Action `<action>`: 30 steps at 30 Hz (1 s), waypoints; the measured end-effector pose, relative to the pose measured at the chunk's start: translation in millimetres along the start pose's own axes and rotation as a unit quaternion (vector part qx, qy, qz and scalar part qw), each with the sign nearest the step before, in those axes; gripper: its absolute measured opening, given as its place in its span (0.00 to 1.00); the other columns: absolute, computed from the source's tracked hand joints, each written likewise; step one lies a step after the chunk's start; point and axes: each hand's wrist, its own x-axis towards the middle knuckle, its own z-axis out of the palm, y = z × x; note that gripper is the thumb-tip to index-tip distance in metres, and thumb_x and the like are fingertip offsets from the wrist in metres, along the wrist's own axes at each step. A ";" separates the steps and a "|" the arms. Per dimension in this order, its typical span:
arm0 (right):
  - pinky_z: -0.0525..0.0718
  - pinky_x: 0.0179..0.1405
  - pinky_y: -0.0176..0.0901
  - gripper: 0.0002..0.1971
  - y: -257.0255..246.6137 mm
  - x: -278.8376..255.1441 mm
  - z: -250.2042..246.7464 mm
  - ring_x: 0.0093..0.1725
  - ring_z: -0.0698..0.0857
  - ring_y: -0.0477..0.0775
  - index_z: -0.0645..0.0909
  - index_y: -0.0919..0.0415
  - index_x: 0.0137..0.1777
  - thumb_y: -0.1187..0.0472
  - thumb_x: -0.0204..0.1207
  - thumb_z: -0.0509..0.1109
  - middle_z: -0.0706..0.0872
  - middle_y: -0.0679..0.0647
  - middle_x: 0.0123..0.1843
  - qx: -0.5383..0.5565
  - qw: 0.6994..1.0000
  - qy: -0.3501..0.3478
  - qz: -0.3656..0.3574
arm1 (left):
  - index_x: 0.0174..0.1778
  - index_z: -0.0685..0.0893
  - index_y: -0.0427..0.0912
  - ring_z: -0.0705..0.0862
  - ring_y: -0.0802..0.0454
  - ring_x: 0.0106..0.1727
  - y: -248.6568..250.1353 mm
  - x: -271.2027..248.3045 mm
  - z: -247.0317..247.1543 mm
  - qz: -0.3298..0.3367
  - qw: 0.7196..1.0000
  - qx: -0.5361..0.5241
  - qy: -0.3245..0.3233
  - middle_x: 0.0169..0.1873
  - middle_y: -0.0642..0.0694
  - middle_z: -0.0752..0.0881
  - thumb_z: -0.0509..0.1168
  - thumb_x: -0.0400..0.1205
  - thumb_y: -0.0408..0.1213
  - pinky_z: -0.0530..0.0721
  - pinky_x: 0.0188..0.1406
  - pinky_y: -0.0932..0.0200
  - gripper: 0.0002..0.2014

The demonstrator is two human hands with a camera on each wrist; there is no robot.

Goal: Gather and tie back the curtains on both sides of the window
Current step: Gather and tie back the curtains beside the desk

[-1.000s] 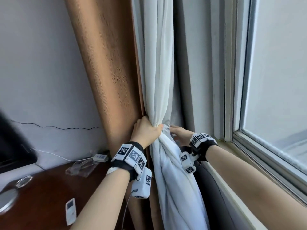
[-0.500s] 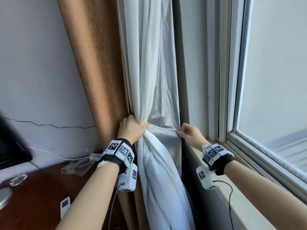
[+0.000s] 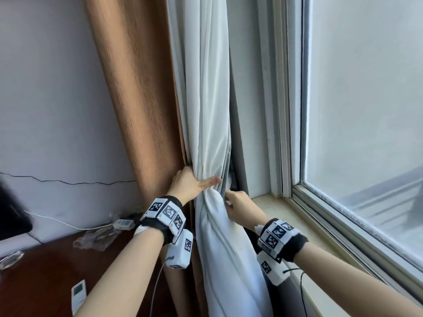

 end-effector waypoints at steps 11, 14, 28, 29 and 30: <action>0.66 0.33 0.48 0.09 -34.1 -1.0 -2.7 0.31 0.70 0.60 0.74 0.62 0.54 0.70 0.77 0.57 0.80 0.58 0.36 -0.147 0.985 -0.054 -0.075 | 0.62 0.81 0.36 0.81 0.34 0.65 0.0 5.7 5.1 -0.010 0.996 0.067 0.051 0.63 0.36 0.84 0.71 0.73 0.50 0.81 0.62 0.50 0.27; 0.74 0.34 0.47 0.09 -16.6 3.1 -2.3 0.33 0.77 0.55 0.75 0.46 0.55 0.61 0.81 0.58 0.81 0.46 0.35 -0.032 0.994 -0.066 -0.080 | 0.64 0.81 0.37 0.80 0.35 0.66 -10.9 10.1 -4.9 -0.012 0.997 0.061 0.038 0.63 0.36 0.84 0.71 0.74 0.51 0.81 0.62 0.50 0.27; 0.48 0.79 0.69 0.71 93.7 128.9 55.3 0.85 0.50 0.56 0.42 0.43 0.85 0.23 0.45 0.78 0.50 0.46 0.86 0.364 0.858 -0.173 0.319 | 0.62 0.82 0.37 0.80 0.38 0.67 -50.4 30.8 -23.1 0.005 0.998 0.042 0.053 0.62 0.37 0.85 0.71 0.74 0.48 0.81 0.63 0.49 0.24; 0.51 0.78 0.71 0.69 87.2 131.8 62.8 0.84 0.52 0.56 0.49 0.42 0.85 0.22 0.43 0.78 0.55 0.45 0.86 0.380 0.851 -0.181 0.313 | 0.62 0.82 0.37 0.80 0.38 0.67 -49.3 31.6 -22.1 0.007 0.998 0.045 0.051 0.62 0.37 0.84 0.71 0.75 0.47 0.81 0.63 0.50 0.23; 0.58 0.76 0.69 0.63 82.1 134.0 71.4 0.82 0.59 0.56 0.57 0.43 0.83 0.24 0.47 0.78 0.61 0.45 0.84 0.395 0.847 -0.174 0.310 | 0.62 0.82 0.38 0.80 0.37 0.67 -48.1 32.6 -20.8 0.009 0.998 0.048 0.048 0.62 0.37 0.84 0.70 0.75 0.47 0.81 0.63 0.51 0.23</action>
